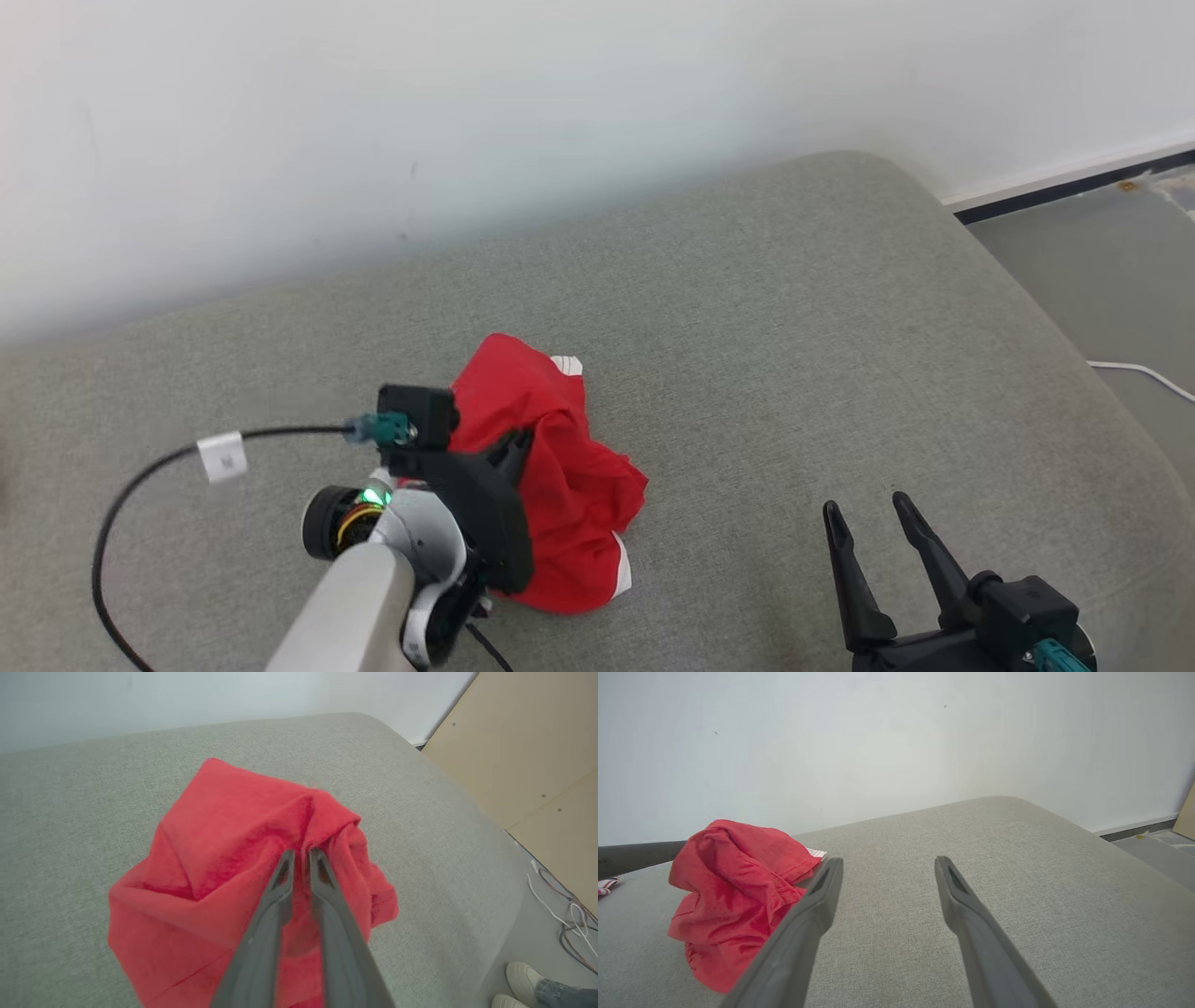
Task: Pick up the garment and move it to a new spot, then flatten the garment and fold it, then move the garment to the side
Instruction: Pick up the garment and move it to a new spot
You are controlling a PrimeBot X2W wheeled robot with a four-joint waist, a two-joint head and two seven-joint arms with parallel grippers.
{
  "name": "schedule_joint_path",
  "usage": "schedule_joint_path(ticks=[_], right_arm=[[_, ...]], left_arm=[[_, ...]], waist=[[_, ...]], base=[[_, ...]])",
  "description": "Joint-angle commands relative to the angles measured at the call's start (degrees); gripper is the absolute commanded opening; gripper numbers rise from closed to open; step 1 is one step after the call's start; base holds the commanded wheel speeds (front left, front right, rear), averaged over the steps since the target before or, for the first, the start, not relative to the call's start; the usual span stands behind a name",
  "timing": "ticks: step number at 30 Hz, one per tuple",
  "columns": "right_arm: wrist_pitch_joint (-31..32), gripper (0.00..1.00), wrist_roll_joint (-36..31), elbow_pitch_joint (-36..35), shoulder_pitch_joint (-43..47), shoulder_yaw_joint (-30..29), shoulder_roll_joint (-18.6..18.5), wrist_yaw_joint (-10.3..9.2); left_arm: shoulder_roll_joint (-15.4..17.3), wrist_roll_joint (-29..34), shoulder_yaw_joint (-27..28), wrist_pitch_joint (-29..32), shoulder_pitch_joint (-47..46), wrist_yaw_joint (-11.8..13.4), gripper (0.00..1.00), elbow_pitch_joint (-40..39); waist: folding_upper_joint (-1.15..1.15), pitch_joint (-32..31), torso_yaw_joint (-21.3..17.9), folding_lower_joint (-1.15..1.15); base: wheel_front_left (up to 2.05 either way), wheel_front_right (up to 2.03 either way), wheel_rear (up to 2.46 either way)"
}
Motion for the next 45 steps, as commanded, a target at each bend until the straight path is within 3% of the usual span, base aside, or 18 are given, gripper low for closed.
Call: schedule_joint_path(ticks=[1,6,11,16,23,30,38,45], right_arm=[[0.2,1.0,-0.44,-0.25,-0.29,-0.24,0.0,0.06],[0.53,1.0,-0.82,-0.74,0.75,-1.95,0.0,0.06],[1.09,1.0,-1.23,-1.35,1.7,-3.41,0.01,0.05],[0.51,1.0,-0.73,-1.96,3.08,-5.35,-0.01,0.06],[-0.66,1.0,-0.89,-1.31,4.72,-7.68,0.0,0.06],[-2.76,1.0,-2.53,-0.74,5.9,-7.59,-0.54,0.05],[-4.26,1.0,-1.69,1.23,7.85,-6.04,-2.19,0.05],[-4.69,1.0,-1.57,2.9,9.66,-5.53,-2.29,0.06]], left_arm=[[-0.23,1.36,-0.84,-2.94,0.72,0.35,1.0,1.42],[-0.75,2.82,-3.06,-10.49,1.86,0.8,1.0,4.14],[-0.31,4.45,-3.47,-19.46,4.32,1.53,1.0,1.93],[1.09,6.34,-0.95,-30.56,9.84,5.51,1.0,-2.01],[2.11,9.06,4.7,-34.95,18.39,7.93,1.0,-10.67],[0.57,14.84,14.56,-34.92,30.55,5.83,1.0,-22.39],[-0.31,19.46,20.41,-34.93,38.25,1.38,1.0,-21.57],[-0.65,21.4,21.61,-34.94,40.37,-0.86,1.0,-18.12]], waist=[[0.0,0.25,0.57,0.0],[0.0,-0.24,3.05,0.0],[0.0,-1.15,6.38,0.0],[0.0,-2.27,9.77,0.0],[0.0,-3.56,13.06,0.0],[0.0,-4.71,14.85,0.0],[0.0,-5.69,15.83,0.0],[0.0,-6.53,15.94,0.0]], base=[[0.0,0.0,0.0],[0.0,0.0,0.0],[0.0,0.0,0.0],[0.0,0.0,0.0],[0.0,0.0,0.0],[0.0,0.0,0.0],[0.0,0.0,0.0],[0.0,0.0,0.0]])
